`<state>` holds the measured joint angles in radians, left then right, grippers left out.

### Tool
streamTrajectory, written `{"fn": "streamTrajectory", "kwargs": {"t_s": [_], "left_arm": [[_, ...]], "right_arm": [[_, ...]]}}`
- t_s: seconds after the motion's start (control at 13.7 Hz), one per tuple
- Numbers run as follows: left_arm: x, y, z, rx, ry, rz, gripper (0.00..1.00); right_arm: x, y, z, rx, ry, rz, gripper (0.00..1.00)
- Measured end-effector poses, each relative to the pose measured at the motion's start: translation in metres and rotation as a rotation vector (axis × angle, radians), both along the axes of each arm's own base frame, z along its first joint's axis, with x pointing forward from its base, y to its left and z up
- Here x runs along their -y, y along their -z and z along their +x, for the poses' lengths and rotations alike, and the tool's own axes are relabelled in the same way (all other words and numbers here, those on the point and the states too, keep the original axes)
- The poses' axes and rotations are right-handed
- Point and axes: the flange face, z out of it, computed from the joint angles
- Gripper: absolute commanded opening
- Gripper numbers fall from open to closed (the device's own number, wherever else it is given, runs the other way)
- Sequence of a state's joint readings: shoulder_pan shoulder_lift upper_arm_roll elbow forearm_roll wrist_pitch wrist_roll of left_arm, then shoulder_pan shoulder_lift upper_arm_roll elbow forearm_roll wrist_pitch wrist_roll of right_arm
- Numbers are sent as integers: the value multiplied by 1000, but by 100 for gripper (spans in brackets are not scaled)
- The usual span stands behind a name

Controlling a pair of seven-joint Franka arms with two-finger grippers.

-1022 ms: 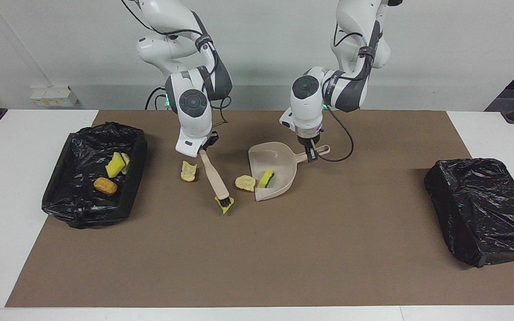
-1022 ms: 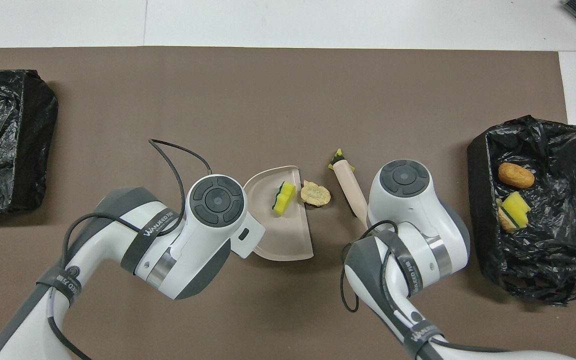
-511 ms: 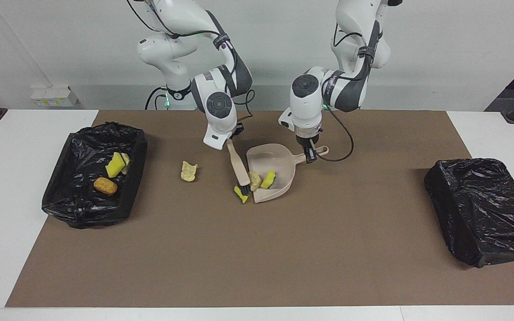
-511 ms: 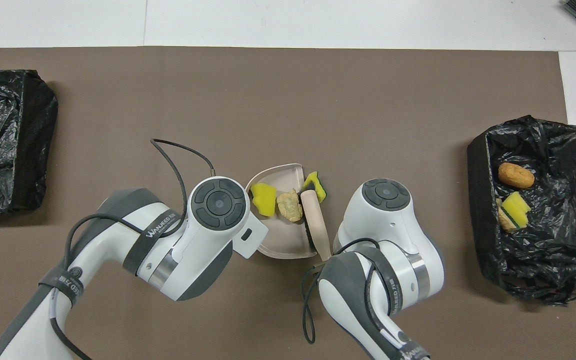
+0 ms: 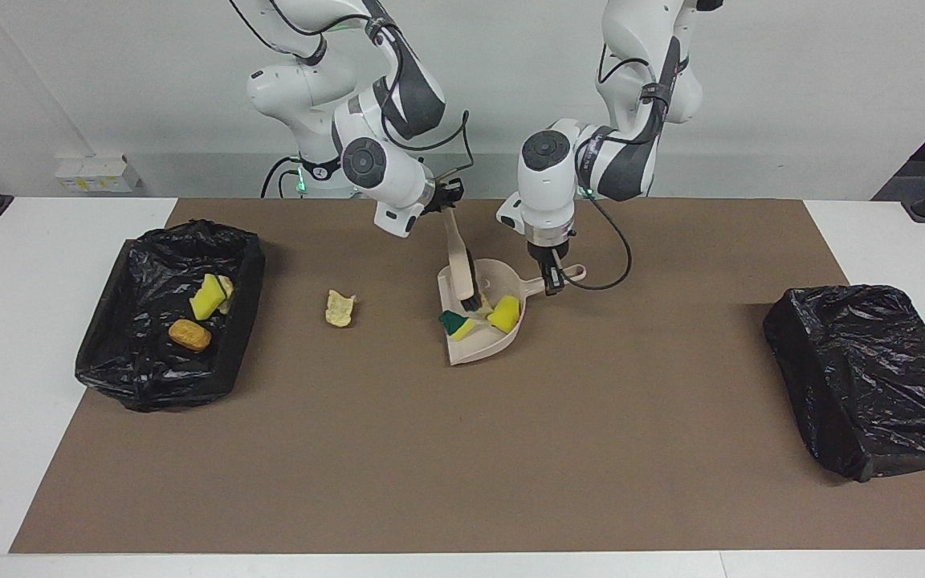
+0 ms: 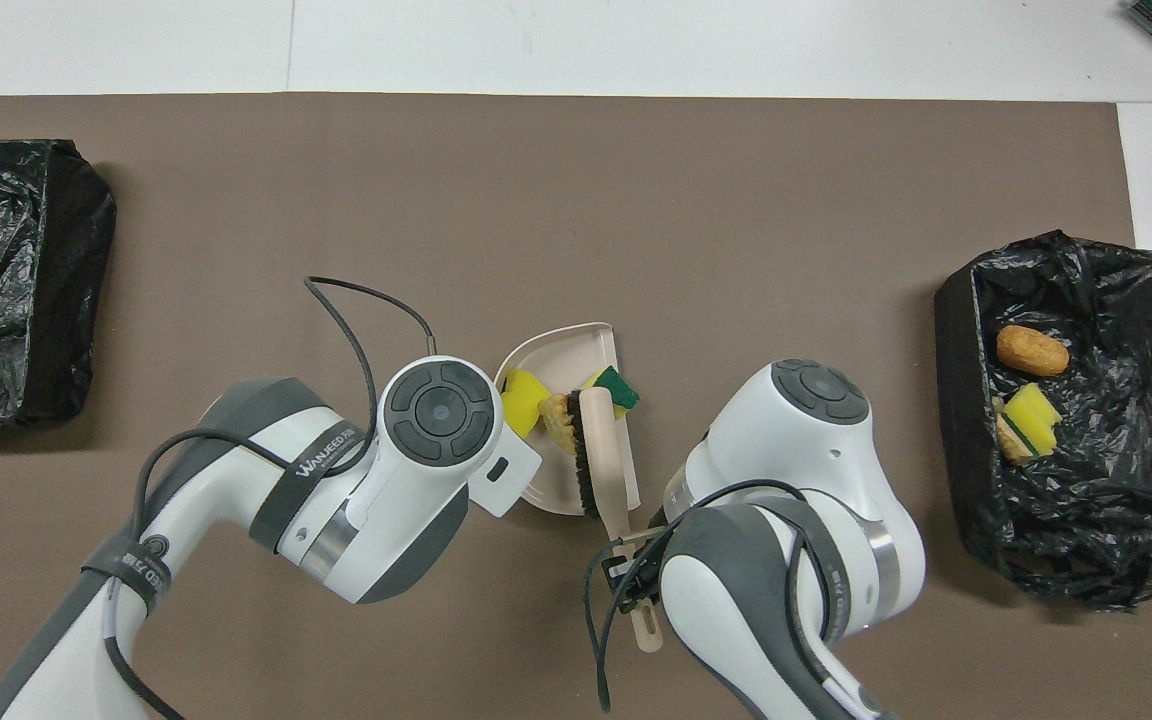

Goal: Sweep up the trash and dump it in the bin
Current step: 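Sweep the paper pieces into the held dustpan with the right gripper's brush, then reach the brush with the right gripper behind the last paper piece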

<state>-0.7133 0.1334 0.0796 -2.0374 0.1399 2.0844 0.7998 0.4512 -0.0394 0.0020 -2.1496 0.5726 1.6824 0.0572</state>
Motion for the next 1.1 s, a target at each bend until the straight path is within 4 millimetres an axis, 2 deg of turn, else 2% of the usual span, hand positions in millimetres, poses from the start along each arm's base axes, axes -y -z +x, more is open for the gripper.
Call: {"fn": "streamTrajectory", "kwargs": {"t_s": [0.29, 0.44, 0.66, 0.8, 1.1], "left_arm": [[0, 1, 0, -1, 0, 1, 0], [0, 1, 0, -1, 0, 1, 0], [0, 1, 0, -1, 0, 0, 0], [3, 1, -1, 10, 8, -9, 0], [24, 12, -12, 16, 48, -15, 0]], "right_arm": [[59, -37, 8, -20, 30, -20, 0], [90, -38, 15, 51, -31, -180, 0], [125, -29, 24, 131, -145, -438, 0], [156, -18, 28, 133, -164, -548, 0], [229, 21, 33, 140, -89, -624, 0]]}}
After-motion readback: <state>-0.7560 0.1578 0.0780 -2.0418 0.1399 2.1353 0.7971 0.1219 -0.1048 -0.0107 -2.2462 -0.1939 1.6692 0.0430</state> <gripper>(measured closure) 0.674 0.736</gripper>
